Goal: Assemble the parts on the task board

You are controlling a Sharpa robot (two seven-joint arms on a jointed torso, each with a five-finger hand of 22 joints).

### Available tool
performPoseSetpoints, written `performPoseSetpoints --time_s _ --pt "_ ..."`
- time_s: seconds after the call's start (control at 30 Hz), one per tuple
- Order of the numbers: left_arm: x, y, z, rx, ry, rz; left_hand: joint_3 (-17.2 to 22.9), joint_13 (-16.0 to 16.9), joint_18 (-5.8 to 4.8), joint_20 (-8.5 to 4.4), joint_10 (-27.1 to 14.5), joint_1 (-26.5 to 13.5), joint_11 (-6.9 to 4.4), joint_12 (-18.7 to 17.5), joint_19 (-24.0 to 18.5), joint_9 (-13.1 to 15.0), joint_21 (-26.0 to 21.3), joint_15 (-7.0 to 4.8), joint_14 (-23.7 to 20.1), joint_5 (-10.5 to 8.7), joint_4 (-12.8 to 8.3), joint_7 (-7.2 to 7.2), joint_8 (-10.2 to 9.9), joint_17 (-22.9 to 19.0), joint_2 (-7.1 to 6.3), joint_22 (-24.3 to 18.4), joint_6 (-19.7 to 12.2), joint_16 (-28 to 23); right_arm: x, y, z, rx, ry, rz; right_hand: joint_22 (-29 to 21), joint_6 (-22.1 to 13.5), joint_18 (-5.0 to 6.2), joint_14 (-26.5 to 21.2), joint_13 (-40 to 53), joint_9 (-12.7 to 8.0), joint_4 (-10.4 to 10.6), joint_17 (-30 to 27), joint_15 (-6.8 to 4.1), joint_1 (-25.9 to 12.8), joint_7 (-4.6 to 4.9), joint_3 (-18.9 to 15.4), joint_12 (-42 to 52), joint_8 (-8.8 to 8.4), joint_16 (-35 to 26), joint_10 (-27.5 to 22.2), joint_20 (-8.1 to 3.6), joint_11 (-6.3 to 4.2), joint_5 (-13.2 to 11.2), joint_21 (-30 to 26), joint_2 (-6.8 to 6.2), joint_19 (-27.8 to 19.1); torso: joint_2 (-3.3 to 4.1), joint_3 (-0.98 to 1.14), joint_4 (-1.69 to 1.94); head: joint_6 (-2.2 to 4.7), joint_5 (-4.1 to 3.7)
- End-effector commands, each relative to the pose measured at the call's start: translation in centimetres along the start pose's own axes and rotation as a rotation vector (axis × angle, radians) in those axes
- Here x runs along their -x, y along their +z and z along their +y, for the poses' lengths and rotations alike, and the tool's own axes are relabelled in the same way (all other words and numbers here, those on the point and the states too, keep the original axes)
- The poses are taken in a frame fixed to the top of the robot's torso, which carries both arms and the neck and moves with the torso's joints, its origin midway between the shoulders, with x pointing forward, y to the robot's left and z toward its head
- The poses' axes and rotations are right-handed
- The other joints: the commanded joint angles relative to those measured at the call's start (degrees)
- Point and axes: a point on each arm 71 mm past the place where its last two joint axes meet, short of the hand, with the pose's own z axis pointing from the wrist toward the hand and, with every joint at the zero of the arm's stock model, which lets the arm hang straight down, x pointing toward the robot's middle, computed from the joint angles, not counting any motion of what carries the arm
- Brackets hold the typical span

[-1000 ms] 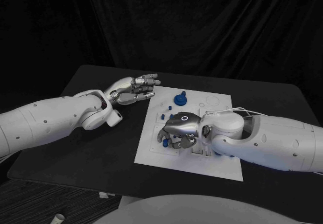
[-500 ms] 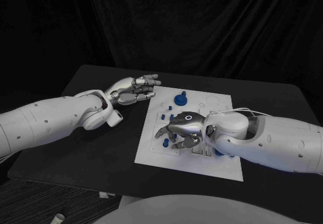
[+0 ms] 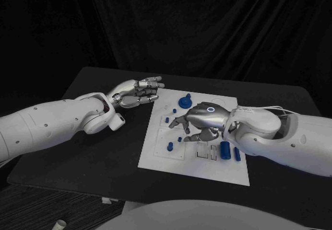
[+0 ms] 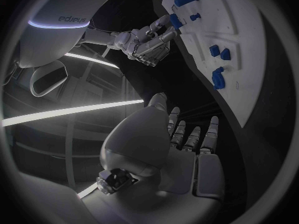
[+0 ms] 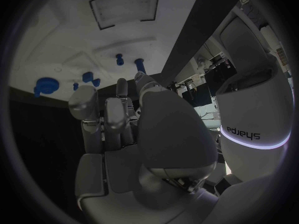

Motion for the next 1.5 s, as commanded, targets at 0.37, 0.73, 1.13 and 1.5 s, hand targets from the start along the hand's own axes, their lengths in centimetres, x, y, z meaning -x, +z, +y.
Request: performPoseSetpoints --time_s 0.37,0.73,1.13,1.5 --pt "-0.1 0.1 -0.2 -0.034 0.0 -0.018 0.24 0.05 -0.24 0.09 0.05 0.15 0.5 0.24 -0.08 0.06 0.02 -0.21 0.06 0.27 0.11 0.03 0.22 -0.06 0.52 -0.13 0.37 -0.18 3.5 -5.8 -4.5 -0.201 0.098 -0.205 4.63 6.47 1.2 -2.95 24.78 -2.68 -0.48 -7.03 -0.66 -1.81 2.39 -1.46 27.27 2.41 -6.42 1.85 -0.65 -1.13 -2.79 -10.7 0.46 -2.71 -0.08 0.03 -0.05 0.0 -1.66" --pt "-0.3 -0.1 -0.1 -0.04 0.0 -0.023 0.23 0.09 -0.24 0.09 0.11 0.11 0.5 0.53 -0.09 0.07 0.01 -0.24 0.13 0.25 0.14 0.02 0.24 -0.03 0.51 -0.15 0.51 -0.16 2.3 -8.8 -6.9 -0.401 0.141 -0.11 12.8 21.76 -4.48 9.6 68.42 2.21 -0.24 27.94 -1.58 -20.45 1.35 -3.76 61.06 11.81 19.22 27.52 -1.53 -1.58 -2.21 24.28 5.38 9.32 -0.6 -0.11 -0.17 0.0 -3.28" --pt "-0.8 -0.2 0.2 -0.041 -0.008 -0.02 0.21 0.16 -0.24 0.09 0.3 0.03 0.58 0.96 -0.07 0.08 0.03 -0.28 0.26 0.26 0.19 0.07 0.27 0.01 0.5 -0.12 0.68 -0.12 -0.9 -9.6 -8.6 -0.667 0.172 0.329 14.81 29.01 -6.05 9.6 68.42 3.04 -0.03 27.94 -3.32 -37.66 0.14 -5.72 61.06 7.3 19.22 27.52 -3.32 -2.53 -4.78 32.75 8.96 11.57 -0.41 -0.02 -0.21 0.0 -4.67" --pt "-1.1 -0.2 0.3 -0.044 -0.011 -0.02 0.21 0.17 -0.24 0.09 0.36 0.02 0.62 1.06 -0.06 0.1 0.04 -0.27 0.29 0.27 0.18 0.09 0.29 0.02 0.49 -0.11 0.85 -0.1 -2.1 -9.1 -8.6 -0.751 0.187 0.525 14.69 30.28 -5.96 9.6 68.42 2.16 -0.2 27.94 -3.17 -33.83 0.27 -5.66 61.06 4.47 19.22 27.52 -3.11 -2.38 0.66 32.45 8.64 11.38 -0.63 -0.06 -0.14 0.0 -5.91"
